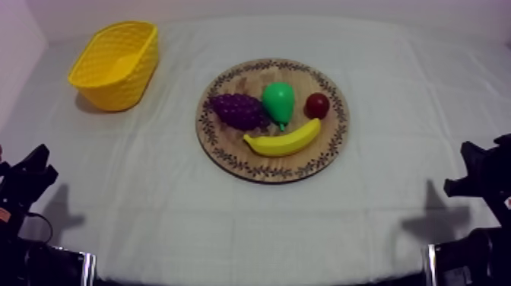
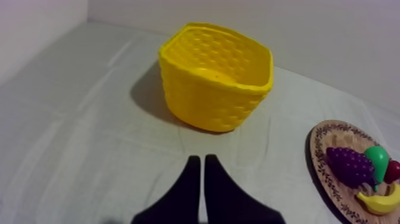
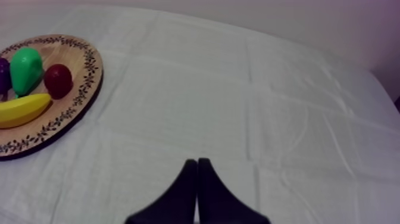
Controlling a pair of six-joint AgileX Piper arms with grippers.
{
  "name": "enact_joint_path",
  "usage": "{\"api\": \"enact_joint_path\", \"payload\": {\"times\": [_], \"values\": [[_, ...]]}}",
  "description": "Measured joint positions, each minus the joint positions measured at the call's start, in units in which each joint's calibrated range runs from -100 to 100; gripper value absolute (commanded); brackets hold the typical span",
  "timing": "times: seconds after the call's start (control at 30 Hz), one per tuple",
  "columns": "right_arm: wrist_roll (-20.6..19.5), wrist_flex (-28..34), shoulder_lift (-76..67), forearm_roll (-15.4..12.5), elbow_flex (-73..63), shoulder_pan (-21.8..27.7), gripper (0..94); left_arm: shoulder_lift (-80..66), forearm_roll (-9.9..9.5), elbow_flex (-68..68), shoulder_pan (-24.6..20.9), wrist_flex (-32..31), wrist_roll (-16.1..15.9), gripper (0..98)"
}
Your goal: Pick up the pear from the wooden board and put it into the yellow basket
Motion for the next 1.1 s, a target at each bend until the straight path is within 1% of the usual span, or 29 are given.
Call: {"api": "enact_joint_path", "payload": {"times": [0.07, 0.17, 0.43, 0.53, 0.63, 0.73, 0.87, 1.03, 1.1], "values": [[0.0, 0.0, 0.0, 0.0, 0.0, 0.0, 0.3, 0.0, -0.06, -0.2, 0.1, 0.4, 0.1, 0.1], [0.0, 0.0, 0.0, 0.0, 0.0, 0.0, 0.3, 0.0, -0.06, -0.5, 1.6, 3.1, 1.3, 0.1], [0.0, 0.0, 0.0, 0.0, 0.0, 0.0, 0.3, 0.0, -0.12, -0.5, 1.8, 3.0, 1.5, 0.1], [0.0, -0.1, 0.0, 0.0, 0.0, 0.0, 0.3, 0.0, -0.83, -0.8, 1.7, 3.1, 2.3, 0.1], [0.0, -0.1, 0.0, 0.0, 0.0, 0.0, 0.3, 1.6, -0.85, -3.1, 1.6, 3.6, 3.0, 0.1], [0.0, -0.1, 0.0, 0.0, 0.0, 0.0, 0.3, 5.5, -0.28, -7.6, 2.0, 4.8, 3.2, 0.1], [0.0, -0.1, 0.0, 0.0, 0.0, 0.0, 0.3, 14.2, 0.58, -17.6, 3.5, 8.1, 3.3, 0.1], [0.0, -0.1, 0.0, 0.0, 0.0, 0.0, 0.3, 26.0, 1.94, -32.8, 5.7, 14.6, 3.8, 0.1], [0.0, -0.1, 0.0, 0.0, 0.0, 0.0, 0.3, 30.7, 2.07, -40.2, 6.8, 17.5, 4.5, 0.1]]}}
